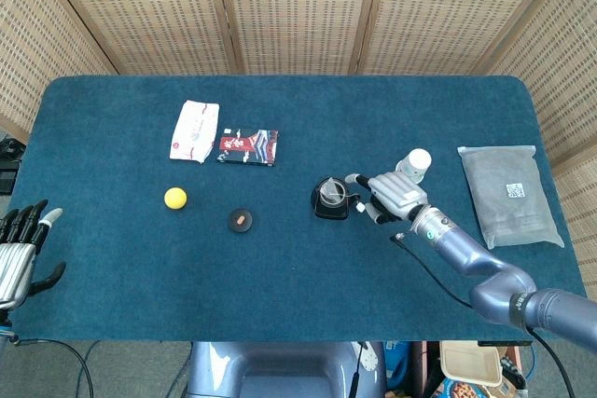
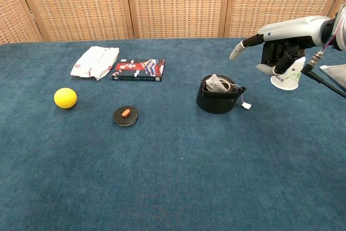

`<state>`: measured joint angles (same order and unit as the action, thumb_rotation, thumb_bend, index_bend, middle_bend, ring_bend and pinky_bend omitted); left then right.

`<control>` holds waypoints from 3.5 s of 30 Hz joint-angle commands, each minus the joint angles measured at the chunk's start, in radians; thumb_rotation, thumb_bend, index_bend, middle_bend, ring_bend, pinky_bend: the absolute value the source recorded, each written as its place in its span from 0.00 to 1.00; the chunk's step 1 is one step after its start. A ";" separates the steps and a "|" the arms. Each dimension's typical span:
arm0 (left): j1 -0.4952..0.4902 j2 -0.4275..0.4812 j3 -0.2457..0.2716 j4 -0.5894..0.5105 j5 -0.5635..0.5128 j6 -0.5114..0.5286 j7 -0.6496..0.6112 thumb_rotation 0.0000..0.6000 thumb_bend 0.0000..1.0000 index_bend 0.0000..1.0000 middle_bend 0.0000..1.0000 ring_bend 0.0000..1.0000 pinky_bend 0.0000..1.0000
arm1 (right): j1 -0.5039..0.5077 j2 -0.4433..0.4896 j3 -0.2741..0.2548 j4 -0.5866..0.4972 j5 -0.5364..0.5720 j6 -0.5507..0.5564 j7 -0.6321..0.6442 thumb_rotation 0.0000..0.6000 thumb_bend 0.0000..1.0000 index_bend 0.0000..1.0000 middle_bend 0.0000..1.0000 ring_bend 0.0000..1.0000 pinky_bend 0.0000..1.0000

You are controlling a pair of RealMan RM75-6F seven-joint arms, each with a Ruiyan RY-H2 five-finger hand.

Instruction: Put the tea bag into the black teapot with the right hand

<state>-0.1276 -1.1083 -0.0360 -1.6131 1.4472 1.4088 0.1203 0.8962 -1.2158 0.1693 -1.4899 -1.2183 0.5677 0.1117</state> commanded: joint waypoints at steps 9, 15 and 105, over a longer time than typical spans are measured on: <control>-0.003 0.007 0.001 -0.016 -0.001 -0.003 0.017 1.00 0.34 0.10 0.02 0.01 0.00 | 0.110 0.038 0.022 -0.042 0.012 -0.182 0.042 0.59 1.00 0.18 1.00 1.00 1.00; -0.003 0.009 0.001 -0.019 -0.002 -0.004 0.022 1.00 0.34 0.10 0.02 0.01 0.00 | 0.155 0.020 0.022 -0.018 0.031 -0.241 0.049 0.57 1.00 0.18 1.00 1.00 1.00; 0.015 -0.005 0.005 -0.012 0.026 0.040 -0.008 1.00 0.34 0.09 0.00 0.00 0.00 | -0.126 0.056 -0.133 -0.283 0.117 0.583 -0.281 0.82 0.67 0.18 0.47 0.47 0.69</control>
<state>-0.1141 -1.1124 -0.0310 -1.6236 1.4705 1.4452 0.1123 0.8096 -1.1596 0.0424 -1.7516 -1.0824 1.1004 -0.1450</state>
